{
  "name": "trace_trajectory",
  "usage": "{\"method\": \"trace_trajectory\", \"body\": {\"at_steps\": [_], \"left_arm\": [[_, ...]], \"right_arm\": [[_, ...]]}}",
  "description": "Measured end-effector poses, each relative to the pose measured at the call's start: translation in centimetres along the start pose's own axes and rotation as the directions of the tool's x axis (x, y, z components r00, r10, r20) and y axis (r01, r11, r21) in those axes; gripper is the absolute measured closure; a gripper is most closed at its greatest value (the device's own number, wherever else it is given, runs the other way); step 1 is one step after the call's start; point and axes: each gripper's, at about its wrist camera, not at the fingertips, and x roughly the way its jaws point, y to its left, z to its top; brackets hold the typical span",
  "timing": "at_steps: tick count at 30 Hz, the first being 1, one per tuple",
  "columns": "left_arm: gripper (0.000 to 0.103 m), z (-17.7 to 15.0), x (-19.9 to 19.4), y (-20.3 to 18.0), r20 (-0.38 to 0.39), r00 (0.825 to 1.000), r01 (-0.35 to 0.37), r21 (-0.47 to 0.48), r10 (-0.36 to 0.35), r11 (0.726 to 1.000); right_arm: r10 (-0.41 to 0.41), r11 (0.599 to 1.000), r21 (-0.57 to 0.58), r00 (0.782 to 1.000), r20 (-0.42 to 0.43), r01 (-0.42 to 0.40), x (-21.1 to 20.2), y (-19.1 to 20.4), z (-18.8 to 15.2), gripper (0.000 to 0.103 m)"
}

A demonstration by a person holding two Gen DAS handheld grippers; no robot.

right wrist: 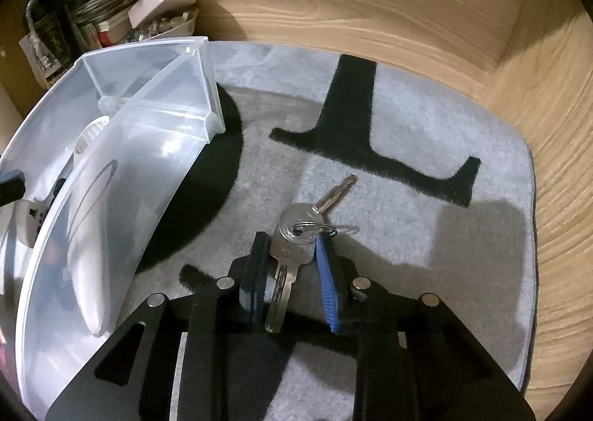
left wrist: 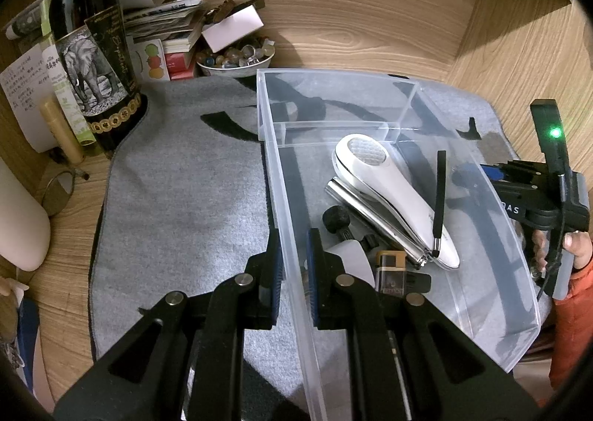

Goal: Organize rigid objects

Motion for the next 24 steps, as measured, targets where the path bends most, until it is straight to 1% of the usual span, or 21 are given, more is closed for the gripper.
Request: {"method": "trace_trajectory", "body": {"at_steps": [5, 14, 22, 23, 24], "left_arm": [[0.092, 0.0, 0.0, -0.1, 0.000, 1.000, -0.001, -0.001, 0.001, 1.000], [0.092, 0.0, 0.0, 0.0, 0.000, 1.000, 0.000, 0.000, 0.000, 1.000], [0.092, 0.0, 0.0, 0.0, 0.000, 1.000, 0.001, 0.000, -0.001, 1.000], [0.092, 0.0, 0.0, 0.0, 0.000, 1.000, 0.000, 0.000, 0.000, 1.000], [0.092, 0.0, 0.0, 0.0, 0.000, 1.000, 0.000, 0.000, 0.000, 1.000]], "right_arm": [[0.018, 1.000, 0.006, 1.000, 0.021, -0.018, -0.8, 0.1, -0.1, 0.080], [0.051, 0.998, 0.020, 0.991, 0.124, -0.054, -4.2, 0.4, 0.5, 0.080], [0.080, 0.996, 0.012, 0.970, 0.230, -0.085, -8.2, 1.6, 0.9, 0.081], [0.084, 0.996, 0.006, 0.966, 0.246, -0.089, -8.8, 1.8, 1.0, 0.082], [0.093, 0.995, -0.001, 0.962, 0.256, -0.096, -9.2, 2.0, 1.2, 0.088]]}}
